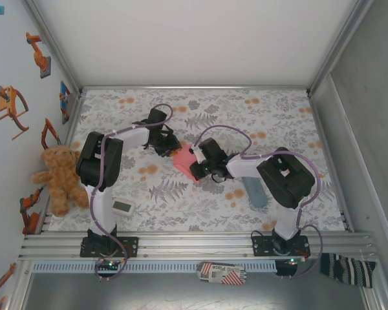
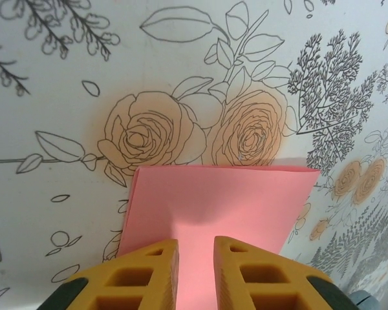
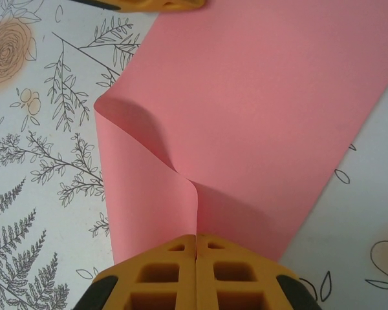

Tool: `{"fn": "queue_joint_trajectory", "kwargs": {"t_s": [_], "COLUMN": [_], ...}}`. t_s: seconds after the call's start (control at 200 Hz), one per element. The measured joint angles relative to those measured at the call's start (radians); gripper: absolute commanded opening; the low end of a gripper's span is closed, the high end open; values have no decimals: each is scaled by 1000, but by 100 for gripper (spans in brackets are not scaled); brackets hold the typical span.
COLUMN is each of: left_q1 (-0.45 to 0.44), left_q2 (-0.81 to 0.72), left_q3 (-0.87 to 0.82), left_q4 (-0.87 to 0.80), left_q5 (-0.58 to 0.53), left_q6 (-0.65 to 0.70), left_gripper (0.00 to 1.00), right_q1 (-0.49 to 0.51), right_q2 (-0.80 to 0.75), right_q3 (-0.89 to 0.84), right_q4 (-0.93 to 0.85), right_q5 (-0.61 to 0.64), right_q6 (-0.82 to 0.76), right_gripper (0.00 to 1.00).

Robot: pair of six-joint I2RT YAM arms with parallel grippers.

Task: Fold a paper plane with a square sheet of paper (pick it up from the middle)
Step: Third fold the triangle at the center of the table.

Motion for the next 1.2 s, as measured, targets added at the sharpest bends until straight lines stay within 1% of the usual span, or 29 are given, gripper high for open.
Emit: {"fn": "queue_joint_trajectory", "kwargs": {"t_s": [0.366,1.197], "left_q1": [-8,-8], "left_q2": [32,34], "left_q3": [39,44], "left_q4": [-43,-53], "left_q5": [-6,-9], "left_q6": [31,51], "left_gripper": [17,17], "right_q1": [-13,-13], "right_q2": [0,0], "right_q3": [0,2], "right_q4": [0,-1], "right_q5": [-12,-11], "right_q6": [17,17], "right_gripper": [0,0]}}
